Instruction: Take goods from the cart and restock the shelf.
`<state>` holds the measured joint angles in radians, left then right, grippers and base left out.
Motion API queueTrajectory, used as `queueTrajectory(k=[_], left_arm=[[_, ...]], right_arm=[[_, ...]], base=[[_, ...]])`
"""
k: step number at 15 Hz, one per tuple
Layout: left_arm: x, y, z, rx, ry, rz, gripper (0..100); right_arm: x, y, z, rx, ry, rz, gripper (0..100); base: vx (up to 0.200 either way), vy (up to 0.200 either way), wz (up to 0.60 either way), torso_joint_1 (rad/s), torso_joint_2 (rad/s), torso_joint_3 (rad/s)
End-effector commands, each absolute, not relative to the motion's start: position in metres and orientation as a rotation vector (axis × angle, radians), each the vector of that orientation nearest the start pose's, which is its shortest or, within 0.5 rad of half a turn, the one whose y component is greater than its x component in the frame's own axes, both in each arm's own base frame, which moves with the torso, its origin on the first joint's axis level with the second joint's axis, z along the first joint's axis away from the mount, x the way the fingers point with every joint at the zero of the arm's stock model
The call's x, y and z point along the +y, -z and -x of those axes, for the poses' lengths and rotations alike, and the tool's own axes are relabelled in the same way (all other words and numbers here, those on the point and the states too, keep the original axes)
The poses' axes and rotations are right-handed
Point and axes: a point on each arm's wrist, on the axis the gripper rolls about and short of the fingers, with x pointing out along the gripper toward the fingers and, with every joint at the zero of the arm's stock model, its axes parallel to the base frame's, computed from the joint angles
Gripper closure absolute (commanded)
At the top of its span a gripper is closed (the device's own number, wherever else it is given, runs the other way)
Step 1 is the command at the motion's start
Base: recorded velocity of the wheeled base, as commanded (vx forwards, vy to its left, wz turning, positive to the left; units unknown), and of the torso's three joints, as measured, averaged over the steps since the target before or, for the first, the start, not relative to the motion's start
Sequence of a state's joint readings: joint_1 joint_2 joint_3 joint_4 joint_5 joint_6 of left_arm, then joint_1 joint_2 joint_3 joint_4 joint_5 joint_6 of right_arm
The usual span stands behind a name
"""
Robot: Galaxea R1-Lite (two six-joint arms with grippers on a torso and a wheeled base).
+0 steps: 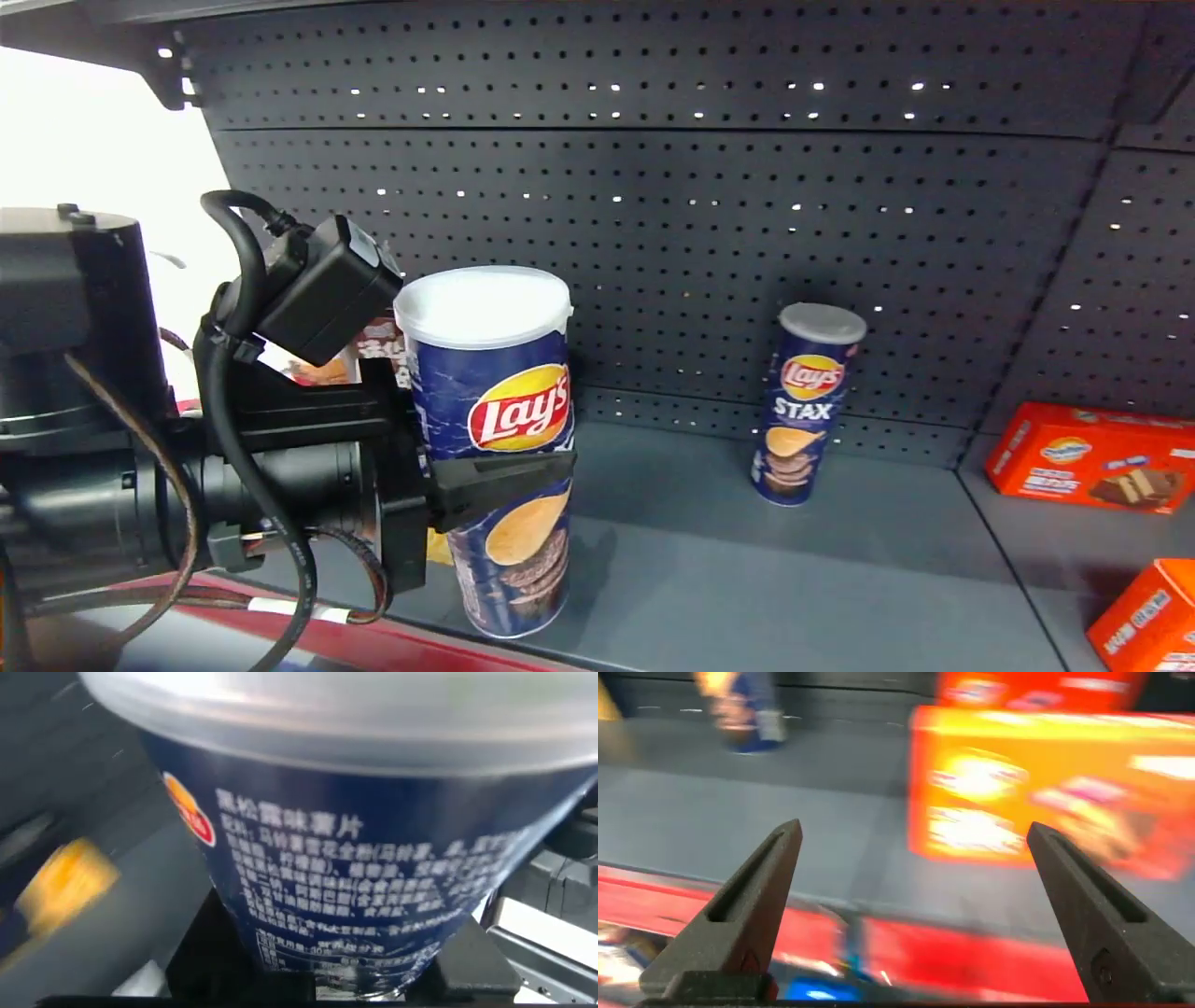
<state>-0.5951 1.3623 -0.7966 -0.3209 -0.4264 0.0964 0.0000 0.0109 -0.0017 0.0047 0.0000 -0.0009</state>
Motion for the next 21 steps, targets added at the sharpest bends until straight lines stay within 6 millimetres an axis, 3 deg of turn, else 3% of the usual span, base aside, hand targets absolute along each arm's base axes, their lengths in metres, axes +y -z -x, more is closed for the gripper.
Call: queueTrajectory(k=[1, 3, 17, 21], left_arm=[[-0.133, -0.239, -0.180, 0.206, 1.028, -0.109, 100], [-0.133, -0.237, -0.180, 0.213, 1.028, -0.110, 100], [-0.120, -0.226, -0.174, 0.243, 0.991, -0.107, 100], [-0.118, -0.221, -0.171, 0.256, 0.990, -0.107, 100]], right_arm=[[0.000, -0.076, 0.022, 0.015, -0.002, 0.002, 0], [0.000, -0.076, 0.022, 0.015, -0.002, 0.002, 0], [0.000, -0.076, 0.022, 0.015, -0.002, 0.002, 0], [0.000, -0.076, 0.022, 0.015, 0.000, 0.000, 0]], base=[[0.000, 0.000, -0.60, 0.007, 0.00, 0.002], [0.000, 0.000, -0.60, 0.005, 0.00, 0.000], [0.000, 0.000, 0.00, 0.000, 0.00, 0.000], [0.000, 0.000, 0.45, 0.003, 0.00, 0.001]])
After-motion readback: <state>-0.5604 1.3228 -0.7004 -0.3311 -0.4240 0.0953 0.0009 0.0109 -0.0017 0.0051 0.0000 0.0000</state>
